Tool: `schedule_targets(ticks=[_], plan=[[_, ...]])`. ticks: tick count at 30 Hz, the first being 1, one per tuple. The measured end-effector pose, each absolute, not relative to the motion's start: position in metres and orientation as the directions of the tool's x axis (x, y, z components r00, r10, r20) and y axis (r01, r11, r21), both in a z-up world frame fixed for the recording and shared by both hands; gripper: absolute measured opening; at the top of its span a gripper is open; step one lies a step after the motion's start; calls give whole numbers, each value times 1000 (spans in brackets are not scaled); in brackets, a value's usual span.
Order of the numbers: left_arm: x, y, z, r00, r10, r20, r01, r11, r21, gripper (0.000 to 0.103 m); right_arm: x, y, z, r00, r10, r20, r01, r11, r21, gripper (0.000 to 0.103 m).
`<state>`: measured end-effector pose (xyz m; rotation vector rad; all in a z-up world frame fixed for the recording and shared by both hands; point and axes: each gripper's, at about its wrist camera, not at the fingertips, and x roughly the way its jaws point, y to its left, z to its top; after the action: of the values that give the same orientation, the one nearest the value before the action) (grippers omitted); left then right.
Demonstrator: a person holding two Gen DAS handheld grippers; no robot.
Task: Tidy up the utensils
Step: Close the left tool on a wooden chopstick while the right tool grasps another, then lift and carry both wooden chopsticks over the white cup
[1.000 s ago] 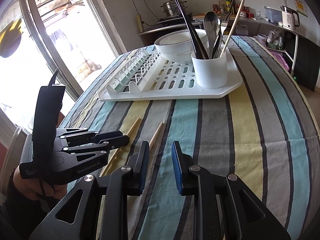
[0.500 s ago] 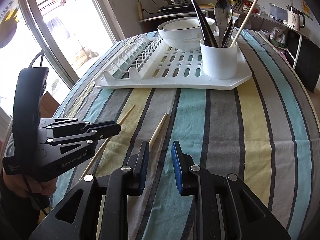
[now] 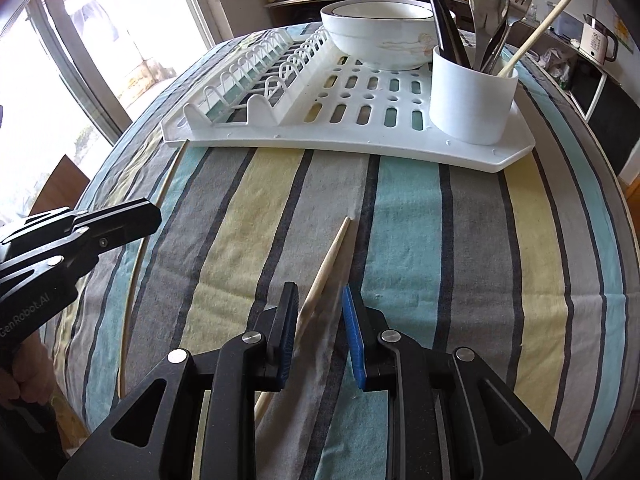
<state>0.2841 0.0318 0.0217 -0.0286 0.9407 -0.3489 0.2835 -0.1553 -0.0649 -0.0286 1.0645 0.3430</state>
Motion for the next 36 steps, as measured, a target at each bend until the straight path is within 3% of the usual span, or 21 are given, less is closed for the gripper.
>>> schedule_targets(ticks=[7,12,36], plan=[[282,46,30,558,-325,-763,279,940,-197,7,288,-136,-65,441,162,-883,-297,954,26,22],[280,51,35,565,-341,-751,281,936,-213,6,290,-133,-65,442,140,-886,-304,953,-1,6],[266,42,75,630,-378,-678,308,923,-229,6,250,-188,21,632,352,-691,-331,928,170,6]])
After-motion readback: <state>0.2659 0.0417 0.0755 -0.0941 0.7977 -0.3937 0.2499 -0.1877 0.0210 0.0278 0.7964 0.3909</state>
